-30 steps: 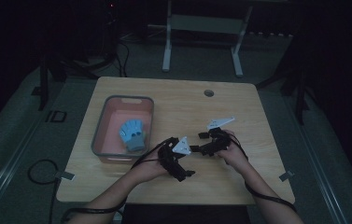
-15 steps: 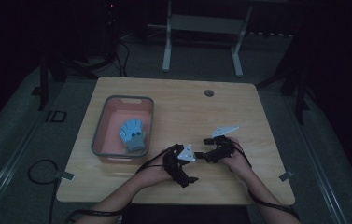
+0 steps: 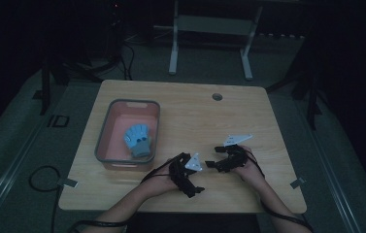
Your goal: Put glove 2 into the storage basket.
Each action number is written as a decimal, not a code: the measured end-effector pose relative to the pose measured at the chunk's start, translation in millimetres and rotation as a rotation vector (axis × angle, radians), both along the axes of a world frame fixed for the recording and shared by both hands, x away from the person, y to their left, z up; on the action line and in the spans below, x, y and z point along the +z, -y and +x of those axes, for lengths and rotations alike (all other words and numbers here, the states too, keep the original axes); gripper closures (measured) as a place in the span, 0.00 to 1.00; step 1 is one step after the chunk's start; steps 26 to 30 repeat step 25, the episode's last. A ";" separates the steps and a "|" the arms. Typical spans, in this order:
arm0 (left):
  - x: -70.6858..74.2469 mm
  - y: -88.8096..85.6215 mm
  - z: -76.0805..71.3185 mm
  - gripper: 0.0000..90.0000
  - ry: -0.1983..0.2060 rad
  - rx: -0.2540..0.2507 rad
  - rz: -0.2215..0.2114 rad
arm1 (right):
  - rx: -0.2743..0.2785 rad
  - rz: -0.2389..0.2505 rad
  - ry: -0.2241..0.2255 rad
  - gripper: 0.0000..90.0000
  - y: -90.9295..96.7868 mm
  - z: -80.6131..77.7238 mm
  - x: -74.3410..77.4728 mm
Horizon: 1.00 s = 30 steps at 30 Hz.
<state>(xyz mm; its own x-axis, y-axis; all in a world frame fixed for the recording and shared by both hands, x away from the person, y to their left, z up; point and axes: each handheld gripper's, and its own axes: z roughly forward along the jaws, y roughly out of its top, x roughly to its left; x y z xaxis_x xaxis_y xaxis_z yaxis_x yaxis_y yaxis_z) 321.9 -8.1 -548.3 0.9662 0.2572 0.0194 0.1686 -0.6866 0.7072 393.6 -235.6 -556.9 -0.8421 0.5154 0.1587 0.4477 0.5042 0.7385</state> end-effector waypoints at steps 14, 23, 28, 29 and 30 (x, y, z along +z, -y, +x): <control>-3.1 -1.2 -2.4 0.04 -0.023 0.025 -0.003 | -0.020 0.007 0.006 0.16 7.9 -3.5 -1.8; -4.7 -3.6 -1.8 0.04 -0.012 0.035 -0.016 | -0.022 -0.015 0.028 0.17 6.8 -4.5 -3.0; -5.4 -3.8 -1.9 0.04 -0.006 0.030 -0.014 | -0.023 -0.016 0.028 0.17 6.8 -4.1 -3.3; -5.4 -3.8 -1.9 0.04 -0.006 0.030 -0.014 | -0.023 -0.016 0.028 0.17 6.8 -4.1 -3.3; -5.4 -3.8 -1.9 0.04 -0.006 0.030 -0.014 | -0.023 -0.016 0.028 0.17 6.8 -4.1 -3.3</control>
